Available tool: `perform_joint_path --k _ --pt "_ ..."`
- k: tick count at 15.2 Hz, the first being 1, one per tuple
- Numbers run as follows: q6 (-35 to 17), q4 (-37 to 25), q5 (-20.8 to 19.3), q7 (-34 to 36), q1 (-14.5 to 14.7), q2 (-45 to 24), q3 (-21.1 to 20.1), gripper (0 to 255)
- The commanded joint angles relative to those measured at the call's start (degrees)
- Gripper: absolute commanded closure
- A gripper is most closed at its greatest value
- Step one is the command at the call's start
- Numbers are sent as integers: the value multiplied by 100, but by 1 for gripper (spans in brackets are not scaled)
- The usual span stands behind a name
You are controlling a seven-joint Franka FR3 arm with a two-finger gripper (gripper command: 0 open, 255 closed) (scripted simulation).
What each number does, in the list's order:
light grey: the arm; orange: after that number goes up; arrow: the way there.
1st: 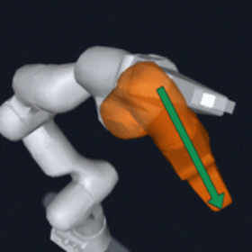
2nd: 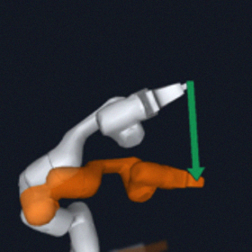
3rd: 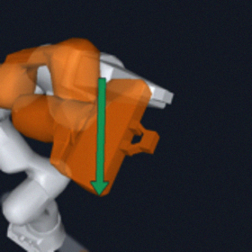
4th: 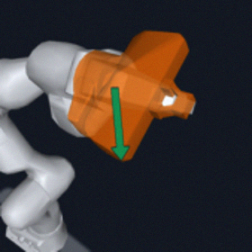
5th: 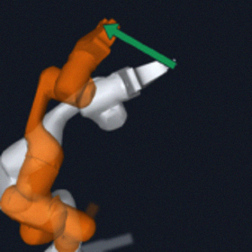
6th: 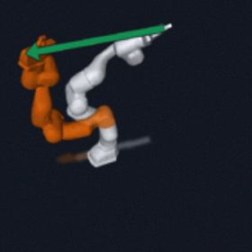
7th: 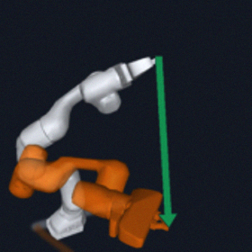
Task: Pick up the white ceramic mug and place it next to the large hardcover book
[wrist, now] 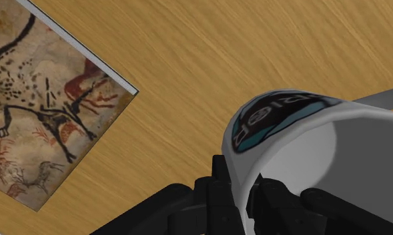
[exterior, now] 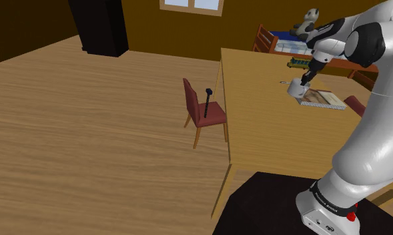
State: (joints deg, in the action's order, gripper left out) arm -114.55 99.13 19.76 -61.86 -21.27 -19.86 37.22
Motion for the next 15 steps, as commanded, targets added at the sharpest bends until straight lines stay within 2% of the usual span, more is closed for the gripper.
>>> perform_joint_path --k 1,15 --pt "-110 41 67 -52 -29 -87 -26 255" --pt "-933 486 500 -392 -155 -580 -239 255"
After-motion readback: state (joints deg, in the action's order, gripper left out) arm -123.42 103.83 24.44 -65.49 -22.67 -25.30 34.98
